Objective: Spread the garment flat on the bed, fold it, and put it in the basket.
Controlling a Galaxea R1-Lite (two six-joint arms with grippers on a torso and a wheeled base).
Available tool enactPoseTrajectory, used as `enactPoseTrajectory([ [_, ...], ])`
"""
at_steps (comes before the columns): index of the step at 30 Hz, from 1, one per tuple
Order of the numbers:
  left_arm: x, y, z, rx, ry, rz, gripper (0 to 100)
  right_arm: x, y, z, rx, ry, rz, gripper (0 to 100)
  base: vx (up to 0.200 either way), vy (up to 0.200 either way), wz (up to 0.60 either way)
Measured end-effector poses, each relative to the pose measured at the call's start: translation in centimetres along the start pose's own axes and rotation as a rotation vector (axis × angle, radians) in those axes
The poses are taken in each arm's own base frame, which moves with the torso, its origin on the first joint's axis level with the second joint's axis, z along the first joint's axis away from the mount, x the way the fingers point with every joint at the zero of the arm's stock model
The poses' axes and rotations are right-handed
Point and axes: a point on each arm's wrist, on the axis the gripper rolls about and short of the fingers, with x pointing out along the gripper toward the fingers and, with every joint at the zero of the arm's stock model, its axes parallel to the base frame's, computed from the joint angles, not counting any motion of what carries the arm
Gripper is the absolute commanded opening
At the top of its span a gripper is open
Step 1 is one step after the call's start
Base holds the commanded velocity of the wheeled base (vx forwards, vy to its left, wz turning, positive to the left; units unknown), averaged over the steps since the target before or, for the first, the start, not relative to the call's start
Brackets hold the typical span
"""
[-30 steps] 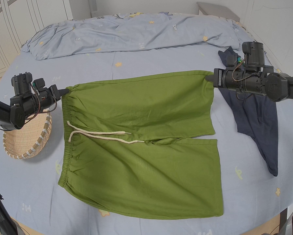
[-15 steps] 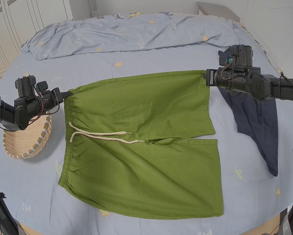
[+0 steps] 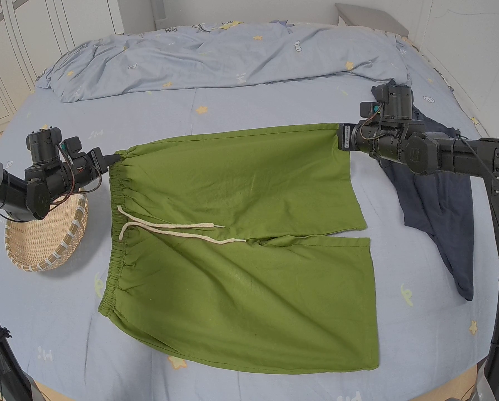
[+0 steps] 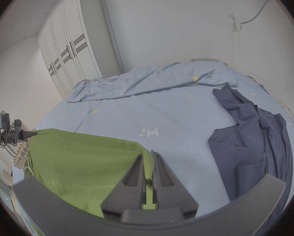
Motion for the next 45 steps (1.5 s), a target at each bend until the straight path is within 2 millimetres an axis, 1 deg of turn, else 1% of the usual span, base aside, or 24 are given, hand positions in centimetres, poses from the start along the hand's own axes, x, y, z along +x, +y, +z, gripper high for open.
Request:
enactPoseTrajectory([
  [9, 1.0, 0.6, -0.2, 0.002, -0.001, -0.002, 0, 1.7, 0.2, -0.7, -0.002, -0.005, -0.03, 0, 0.0, 0.0, 0.0],
  [16, 1.5, 0.9, -0.6, -0.002, 0.007, 0.0, 0, 2.4, 0.1, -1.4, -0.002, 0.006, -0.033, 0, 0.0, 0.0, 0.0],
  [17, 1.5, 1.0, -0.7, -0.003, 0.01, 0.0, 100, 2.5, 0.1, -1.5, -0.003, 0.009, -0.033, 0, 0.0, 0.0, 0.0],
  [18, 1.6, 1.0, -0.7, -0.004, 0.012, 0.001, 100, 2.5, 0.1, -1.6, -0.004, 0.014, -0.033, 0, 0.0, 0.0, 0.0],
  [19, 1.7, 1.1, -0.8, -0.006, 0.014, 0.001, 100, 2.6, 0.1, -1.7, -0.005, 0.019, -0.032, 100, 0.0, 0.0, 0.0],
  [27, 1.9, 1.0, -0.9, -0.003, 0.013, -0.003, 100, 2.9, 0.4, -1.8, -0.003, 0.015, -0.028, 100, 0.0, 0.0, 0.0],
  [35, 1.5, 0.2, -0.6, 0.005, 0.001, -0.005, 100, 2.3, 0.5, -0.9, 0.003, -0.003, -0.023, 100, 0.0, 0.0, 0.0],
  [38, 0.9, -0.6, -0.2, 0.009, -0.008, -0.01, 100, 1.7, 0.5, -0.3, 0.01, -0.01, -0.024, 100, 0.0, 0.0, 0.0],
  [40, 0.1, -1.6, 0.3, 0.012, -0.016, -0.02, 100, 1.0, 0.6, 0.2, 0.027, -0.009, -0.024, 100, 0.0, 0.0, 0.0],
  [43, -1.3, -3.1, 0.7, 0.003, -0.02, -0.03, 100, -0.6, 0.5, 1.0, 0.068, -0.001, -0.023, 100, 0.0, 0.0, 0.0],
  [45, -2.4, -3.8, 0.7, -0.014, -0.017, -0.033, 100, -1.9, 0.3, 1.2, 0.098, 0.018, -0.023, 100, 0.0, 0.0, 0.0],
])
